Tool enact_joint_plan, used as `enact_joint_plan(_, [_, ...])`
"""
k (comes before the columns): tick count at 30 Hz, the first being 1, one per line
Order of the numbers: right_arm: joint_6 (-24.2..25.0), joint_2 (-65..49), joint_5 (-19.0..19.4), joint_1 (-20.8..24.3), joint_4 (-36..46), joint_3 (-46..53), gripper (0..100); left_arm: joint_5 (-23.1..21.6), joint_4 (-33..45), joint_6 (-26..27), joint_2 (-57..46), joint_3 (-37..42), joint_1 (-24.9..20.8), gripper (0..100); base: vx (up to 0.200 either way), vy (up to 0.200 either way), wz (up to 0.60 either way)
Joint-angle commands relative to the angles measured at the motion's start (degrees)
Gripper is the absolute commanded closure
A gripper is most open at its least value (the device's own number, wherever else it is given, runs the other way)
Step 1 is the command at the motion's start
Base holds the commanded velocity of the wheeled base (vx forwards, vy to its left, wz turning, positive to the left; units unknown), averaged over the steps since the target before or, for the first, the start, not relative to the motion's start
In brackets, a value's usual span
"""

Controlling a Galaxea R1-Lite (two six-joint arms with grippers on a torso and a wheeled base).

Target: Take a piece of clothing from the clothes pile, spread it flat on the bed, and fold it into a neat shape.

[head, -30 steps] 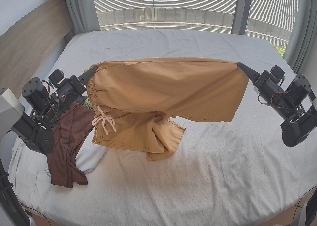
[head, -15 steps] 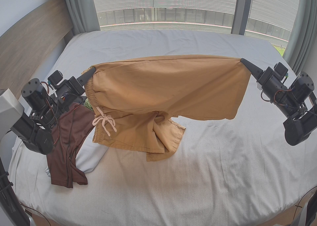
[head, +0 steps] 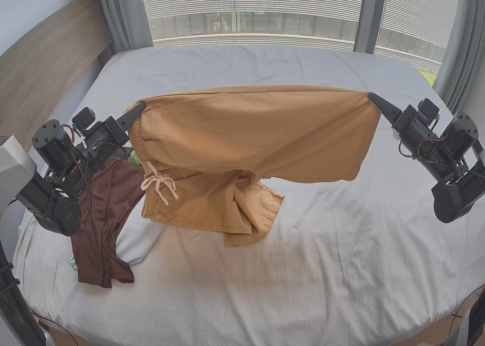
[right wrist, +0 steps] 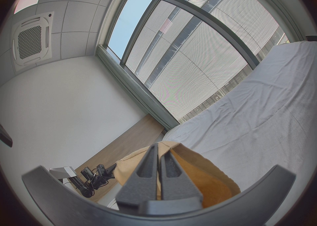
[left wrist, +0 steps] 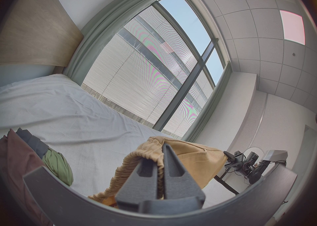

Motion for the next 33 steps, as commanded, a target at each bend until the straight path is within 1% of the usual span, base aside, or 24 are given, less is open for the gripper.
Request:
enact_joint_plan(1, [0.0, 0.7, 0.1, 0.2, 0.0, 0.2, 100, 0.1, -0.1, -0.1, 0.0, -0.2, -0.1, 100, 0.0, 0.0, 0.0])
enact_joint_plan(8, [0.0, 2.1, -0.1, 0.6, 0.3, -2.0, 100, 0.9, -0.1, -0.2, -0.1, -0.3, -0.8, 100, 0.0, 0.0, 0.0])
enact_joint_plan(15, [-0.1, 8.1, 0.1, -0.2, 0.4, -6.8, 100, 2.9, 0.3, -0.2, 1.7, -1.8, -0.7, 100, 0.0, 0.0, 0.0])
enact_joint_plan(21, [-0.1, 13.0, 0.1, -0.5, 0.5, -11.3, 100, 5.5, 3.5, -0.2, 3.7, -6.3, -0.9, 100, 0.0, 0.0, 0.0])
enact_joint_plan(24, [-0.1, 14.4, 0.1, -0.5, 0.5, -13.1, 100, 5.9, 3.9, -0.2, 5.4, -8.5, -1.4, 100, 0.0, 0.0, 0.0])
enact_joint_plan(28, [-0.1, 16.3, 0.1, -0.5, 0.6, -15.3, 100, 7.4, 3.9, -0.2, 7.8, -11.3, -1.8, 100, 0.0, 0.0, 0.0])
enact_joint_plan(33, [0.0, 18.1, 0.1, -0.6, 0.8, -17.2, 100, 8.1, 3.9, -0.2, 9.6, -13.3, -2.0, 100, 0.0, 0.0, 0.0])
